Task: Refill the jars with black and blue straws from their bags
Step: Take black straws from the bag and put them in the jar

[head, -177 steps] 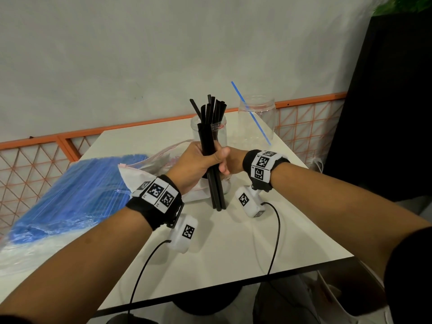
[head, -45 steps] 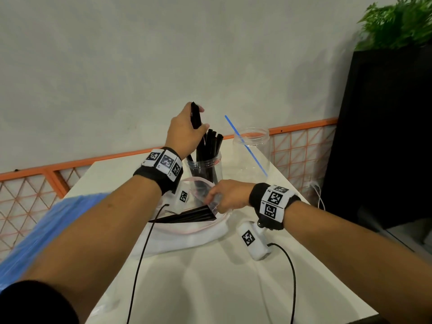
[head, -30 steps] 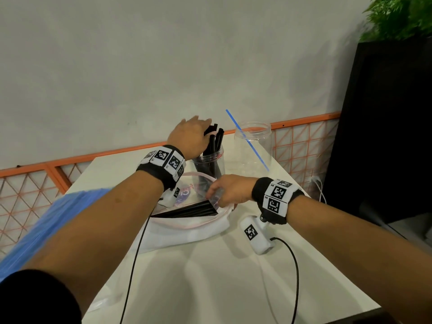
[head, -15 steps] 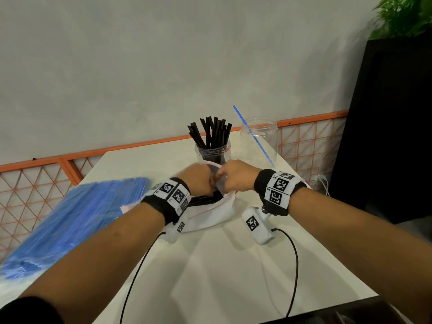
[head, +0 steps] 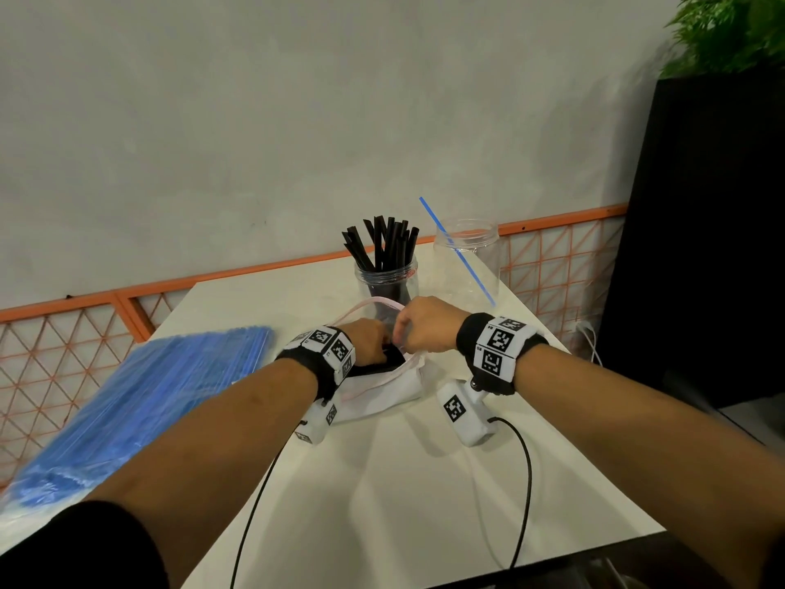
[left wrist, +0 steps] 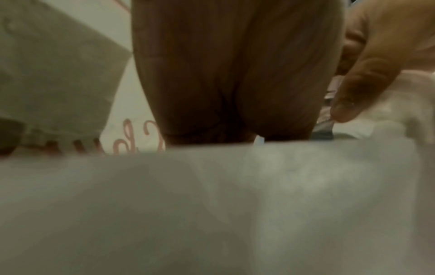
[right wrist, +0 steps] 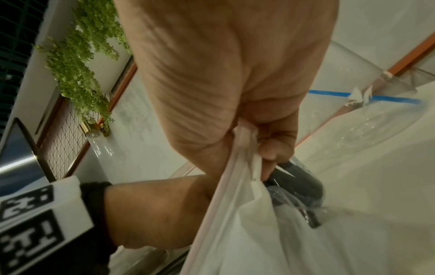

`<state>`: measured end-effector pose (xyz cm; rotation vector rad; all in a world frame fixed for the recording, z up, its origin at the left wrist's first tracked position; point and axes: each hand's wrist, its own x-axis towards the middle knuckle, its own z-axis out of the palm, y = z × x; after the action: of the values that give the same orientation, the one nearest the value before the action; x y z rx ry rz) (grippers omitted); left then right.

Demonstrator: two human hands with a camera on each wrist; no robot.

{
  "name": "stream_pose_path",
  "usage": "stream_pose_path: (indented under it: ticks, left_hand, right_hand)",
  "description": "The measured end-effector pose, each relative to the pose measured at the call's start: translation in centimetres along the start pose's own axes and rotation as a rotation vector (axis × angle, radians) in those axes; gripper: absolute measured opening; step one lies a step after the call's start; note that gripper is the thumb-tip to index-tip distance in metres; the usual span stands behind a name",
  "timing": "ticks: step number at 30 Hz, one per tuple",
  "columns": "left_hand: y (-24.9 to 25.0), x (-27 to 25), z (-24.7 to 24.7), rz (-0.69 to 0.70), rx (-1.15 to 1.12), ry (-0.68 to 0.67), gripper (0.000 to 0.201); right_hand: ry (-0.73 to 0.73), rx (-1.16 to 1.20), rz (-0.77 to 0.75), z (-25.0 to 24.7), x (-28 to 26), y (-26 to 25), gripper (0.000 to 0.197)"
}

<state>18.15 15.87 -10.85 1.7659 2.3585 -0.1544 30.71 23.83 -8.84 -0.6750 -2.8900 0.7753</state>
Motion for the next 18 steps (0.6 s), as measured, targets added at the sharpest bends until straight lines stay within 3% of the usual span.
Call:
stream_pose_path:
  ticks: [6, 9, 13, 16, 18]
  left_hand:
    - [-1.0, -0.6, 0.2, -0.005, -0.01, 0.018, 0.025]
    - [-1.8, -1.5, 0.7, 0.054, -0.085, 0.08, 0.037]
    - [-2.8, -2.6, 1.0, 0.108, -0.105, 0.107, 0.031]
    - [-3.3, -3.4, -0.2, 0.144, -0.284, 0.254, 0.003]
    - [-3.7, -3.6, -1.3, 0.091, -0.446, 0.337, 0.012]
  right_hand:
    - [0.027, -0.082, 0.091, 0.1, -0.1, 0.2, 0.025]
    - [0.019, -0.098, 0.127, 0.0, 0.0, 0.2, 0.027]
    - [-0.076, -0.158, 0.181, -0.1, -0.3, 0.0, 0.03]
    - [-0.174, -0.114, 0.136, -0.2, -0.6, 0.0, 0.032]
    - [-0.199, -0.046, 0.093, -0.1, -0.6, 0.0, 0.035]
